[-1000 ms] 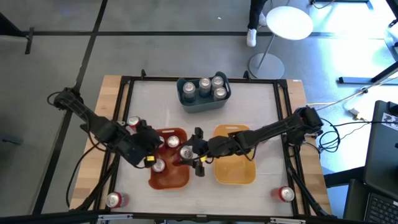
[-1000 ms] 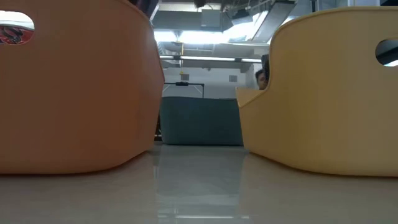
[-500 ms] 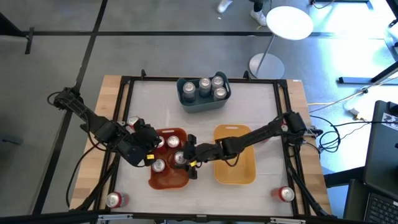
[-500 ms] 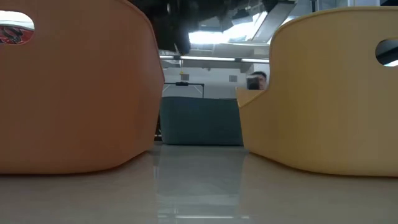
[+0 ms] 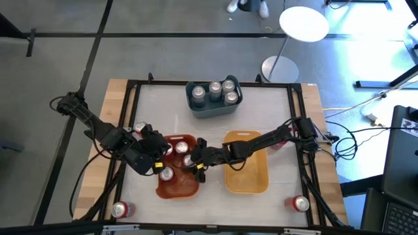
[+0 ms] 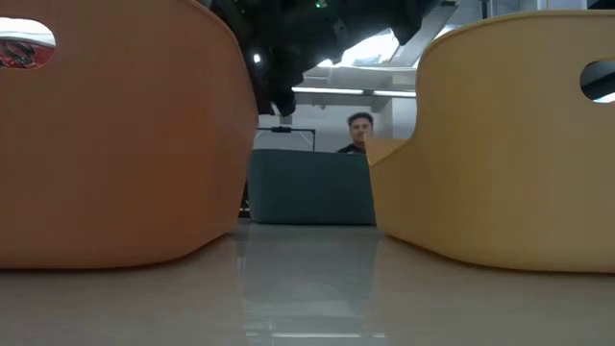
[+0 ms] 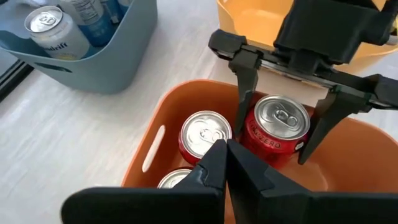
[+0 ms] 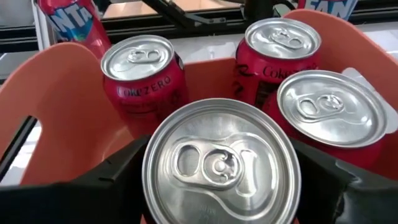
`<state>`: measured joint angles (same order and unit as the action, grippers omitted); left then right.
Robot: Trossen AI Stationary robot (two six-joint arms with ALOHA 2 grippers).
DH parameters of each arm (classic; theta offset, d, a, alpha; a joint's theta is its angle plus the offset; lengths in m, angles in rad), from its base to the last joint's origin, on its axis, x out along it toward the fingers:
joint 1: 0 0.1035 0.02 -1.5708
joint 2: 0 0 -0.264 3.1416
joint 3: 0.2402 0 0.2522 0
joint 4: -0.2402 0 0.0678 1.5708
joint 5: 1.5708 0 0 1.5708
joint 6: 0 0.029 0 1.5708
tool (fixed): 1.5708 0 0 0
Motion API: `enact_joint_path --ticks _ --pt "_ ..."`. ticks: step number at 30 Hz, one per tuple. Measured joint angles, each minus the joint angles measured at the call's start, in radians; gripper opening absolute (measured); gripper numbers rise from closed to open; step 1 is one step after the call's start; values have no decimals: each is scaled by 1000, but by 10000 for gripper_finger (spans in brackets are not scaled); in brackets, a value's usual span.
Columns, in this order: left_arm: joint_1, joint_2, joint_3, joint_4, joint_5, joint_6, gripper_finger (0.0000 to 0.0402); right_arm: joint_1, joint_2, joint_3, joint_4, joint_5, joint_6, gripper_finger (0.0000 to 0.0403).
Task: Sort soda cans
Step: Put the red-black soda can into the orange bin
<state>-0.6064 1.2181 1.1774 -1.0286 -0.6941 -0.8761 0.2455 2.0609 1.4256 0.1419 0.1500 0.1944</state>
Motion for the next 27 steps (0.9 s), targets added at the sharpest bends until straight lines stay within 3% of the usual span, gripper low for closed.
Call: enact_joint_path --ticks 7,17,27 --pt "0 2 0 0 0 15 1 1 1 1 -6 -9 4 333" --pt "0 2 0 0 0 14 1 0 3 -1 -12 -4 -9 299" --pt "0 2 0 0 0 12 1 3 7 -5 48 27 -2 334"
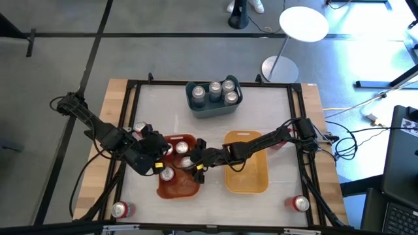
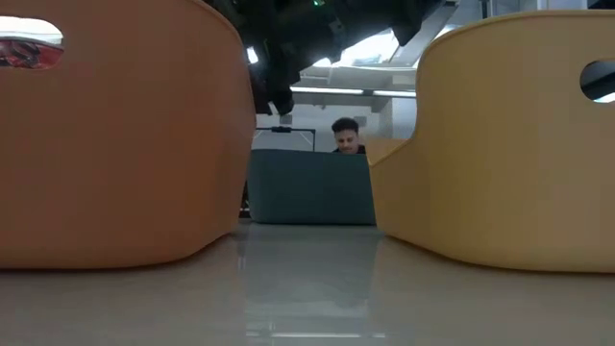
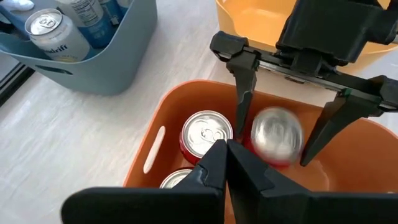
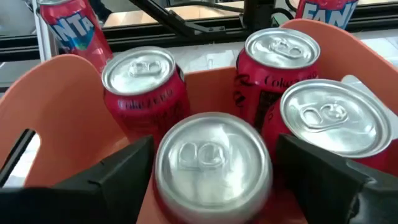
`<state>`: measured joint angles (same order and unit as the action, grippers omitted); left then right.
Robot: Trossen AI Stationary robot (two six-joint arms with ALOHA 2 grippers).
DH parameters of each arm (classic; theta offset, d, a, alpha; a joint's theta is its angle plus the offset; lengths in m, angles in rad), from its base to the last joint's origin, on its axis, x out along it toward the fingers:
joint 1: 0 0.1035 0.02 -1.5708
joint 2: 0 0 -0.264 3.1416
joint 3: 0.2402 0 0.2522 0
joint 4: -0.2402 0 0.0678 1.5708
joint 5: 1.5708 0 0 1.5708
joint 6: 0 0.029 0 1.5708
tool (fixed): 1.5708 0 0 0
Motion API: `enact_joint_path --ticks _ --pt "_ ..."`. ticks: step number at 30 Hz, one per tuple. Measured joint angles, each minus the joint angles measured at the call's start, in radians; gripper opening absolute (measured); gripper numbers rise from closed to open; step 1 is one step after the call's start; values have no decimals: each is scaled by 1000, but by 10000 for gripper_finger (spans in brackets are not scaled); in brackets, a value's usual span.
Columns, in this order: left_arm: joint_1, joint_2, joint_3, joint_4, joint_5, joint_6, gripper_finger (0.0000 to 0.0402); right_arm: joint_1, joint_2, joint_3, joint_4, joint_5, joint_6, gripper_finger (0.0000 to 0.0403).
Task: Sort soda cans
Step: Put the red-black soda can into the orange bin, then put the top right red soda can into the yellow bin
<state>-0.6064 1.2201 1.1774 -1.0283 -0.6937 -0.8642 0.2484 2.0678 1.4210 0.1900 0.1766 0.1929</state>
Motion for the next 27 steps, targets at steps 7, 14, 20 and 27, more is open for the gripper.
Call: enact_joint_path --ticks 7,14,20,27 --pt "0 0 0 0 0 0 1 0 0 0 1 5 3 343" --pt "0 0 0 0 1 0 1 0 -119 -2 -149 -34 -39 344" --pt "0 0 0 -1 1 3 1 1 -338 0 -492 -3 -19 344" --pt "0 0 0 0 1 7 1 0 -597 1 -1071 119 258 344"
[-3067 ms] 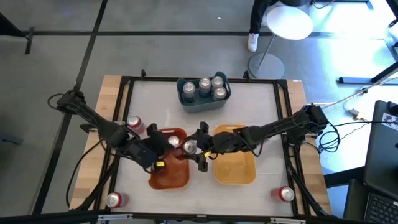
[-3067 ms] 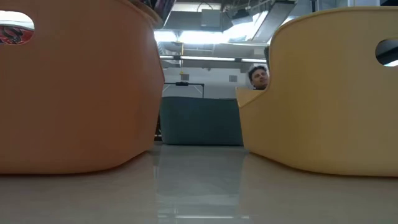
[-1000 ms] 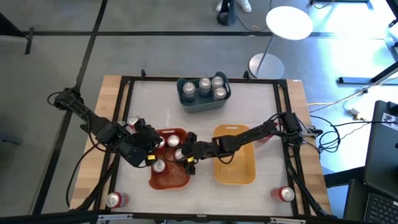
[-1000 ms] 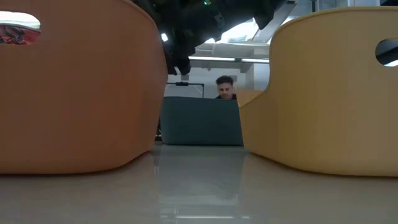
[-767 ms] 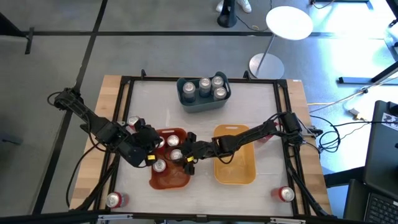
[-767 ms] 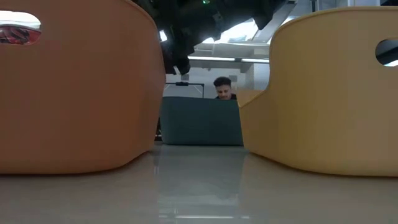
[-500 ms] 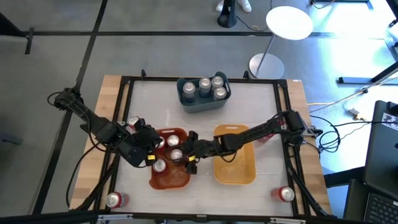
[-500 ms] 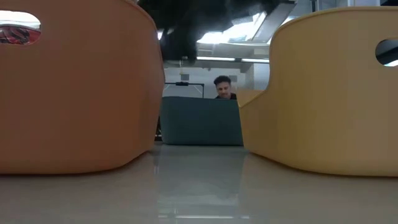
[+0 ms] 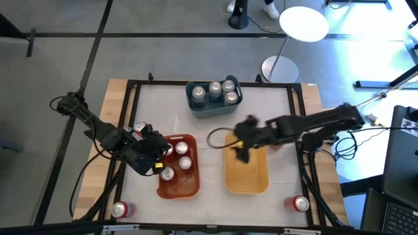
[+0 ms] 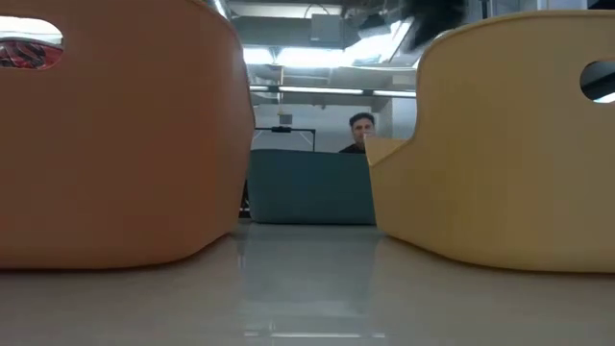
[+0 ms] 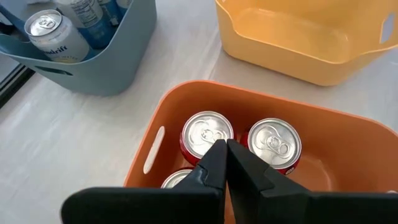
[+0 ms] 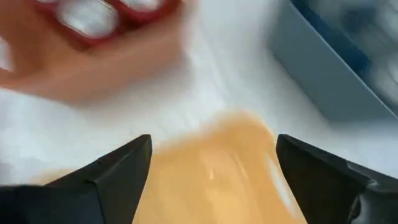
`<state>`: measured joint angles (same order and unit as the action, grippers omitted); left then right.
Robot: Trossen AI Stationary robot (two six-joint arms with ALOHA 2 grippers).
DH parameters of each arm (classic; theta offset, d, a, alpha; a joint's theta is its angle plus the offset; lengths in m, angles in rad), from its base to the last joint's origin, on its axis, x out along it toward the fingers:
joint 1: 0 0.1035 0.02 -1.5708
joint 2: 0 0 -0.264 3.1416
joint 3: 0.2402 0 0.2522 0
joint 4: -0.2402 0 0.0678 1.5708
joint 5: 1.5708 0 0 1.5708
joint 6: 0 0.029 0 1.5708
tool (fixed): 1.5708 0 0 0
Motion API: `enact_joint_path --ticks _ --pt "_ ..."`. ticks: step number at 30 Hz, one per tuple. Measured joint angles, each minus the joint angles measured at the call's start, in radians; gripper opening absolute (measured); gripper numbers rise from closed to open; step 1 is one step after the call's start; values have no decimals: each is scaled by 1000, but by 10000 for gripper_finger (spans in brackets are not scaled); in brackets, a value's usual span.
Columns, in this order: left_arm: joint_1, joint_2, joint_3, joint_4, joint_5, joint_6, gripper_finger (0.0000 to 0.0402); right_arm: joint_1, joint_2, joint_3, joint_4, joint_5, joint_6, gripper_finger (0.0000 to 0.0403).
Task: Sort soda cans
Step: Put the top right red soda can into the yellow bin
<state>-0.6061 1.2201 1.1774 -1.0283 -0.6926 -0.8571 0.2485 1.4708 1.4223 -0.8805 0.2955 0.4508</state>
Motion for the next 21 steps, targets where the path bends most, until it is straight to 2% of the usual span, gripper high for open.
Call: enact_joint_path --ticks 5,8,14,17,21 --pt "0 0 0 0 0 0 1 0 -135 0 -465 114 288 344" --pt "0 0 0 0 0 1 1 -3 -189 -1 -676 174 446 344" --pt "0 0 0 0 0 1 1 -66 -307 -81 -636 165 488 344" --pt "0 0 0 0 0 1 1 -132 -336 -160 -698 146 517 344" --pt "0 0 0 0 0 -4 1 -228 -391 -307 -667 46 489 344"
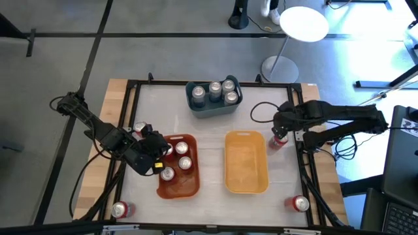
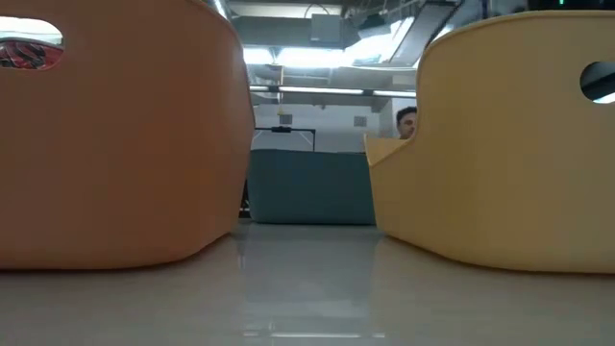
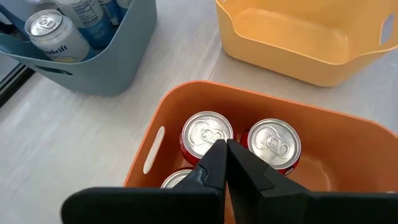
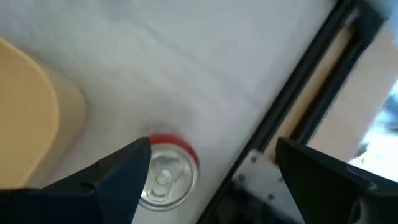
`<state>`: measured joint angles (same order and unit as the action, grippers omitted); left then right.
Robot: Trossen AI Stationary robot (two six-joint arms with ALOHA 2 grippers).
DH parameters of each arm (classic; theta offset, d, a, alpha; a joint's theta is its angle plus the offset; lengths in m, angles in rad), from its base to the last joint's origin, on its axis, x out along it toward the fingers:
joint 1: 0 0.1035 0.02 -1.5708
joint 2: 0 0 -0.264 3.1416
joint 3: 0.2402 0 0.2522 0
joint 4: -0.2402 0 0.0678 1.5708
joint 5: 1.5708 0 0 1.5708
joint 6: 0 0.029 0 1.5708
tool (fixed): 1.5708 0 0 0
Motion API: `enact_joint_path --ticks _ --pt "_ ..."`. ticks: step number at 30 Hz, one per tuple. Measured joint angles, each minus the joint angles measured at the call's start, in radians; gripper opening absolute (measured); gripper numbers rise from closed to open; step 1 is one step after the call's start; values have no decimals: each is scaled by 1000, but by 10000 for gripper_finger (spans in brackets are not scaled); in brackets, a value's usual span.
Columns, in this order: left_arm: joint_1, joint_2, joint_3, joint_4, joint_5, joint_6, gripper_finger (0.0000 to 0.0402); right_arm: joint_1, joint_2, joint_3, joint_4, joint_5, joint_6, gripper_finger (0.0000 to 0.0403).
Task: Sort soda cans
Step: Put the top right red soda can into the yellow bin
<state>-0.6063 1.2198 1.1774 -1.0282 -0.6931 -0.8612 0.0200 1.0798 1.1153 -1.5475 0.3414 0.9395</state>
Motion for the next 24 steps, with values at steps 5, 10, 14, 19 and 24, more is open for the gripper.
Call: enact_joint_path --ticks 5,10,14,19,24 --pt "0 0 0 0 0 -1 1 -55 -23 -137 66 -137 -18 344" --pt "0 0 0 0 -1 5 1 -54 -24 -175 136 -179 -35 344" --pt "0 0 0 0 -2 5 1 -54 -25 -190 194 -210 -35 344" --pt "0 0 0 0 -2 7 1 -53 -26 -223 267 -271 -35 344" --pt "0 0 0 0 -2 13 1 -53 -25 -227 262 -260 -36 344"
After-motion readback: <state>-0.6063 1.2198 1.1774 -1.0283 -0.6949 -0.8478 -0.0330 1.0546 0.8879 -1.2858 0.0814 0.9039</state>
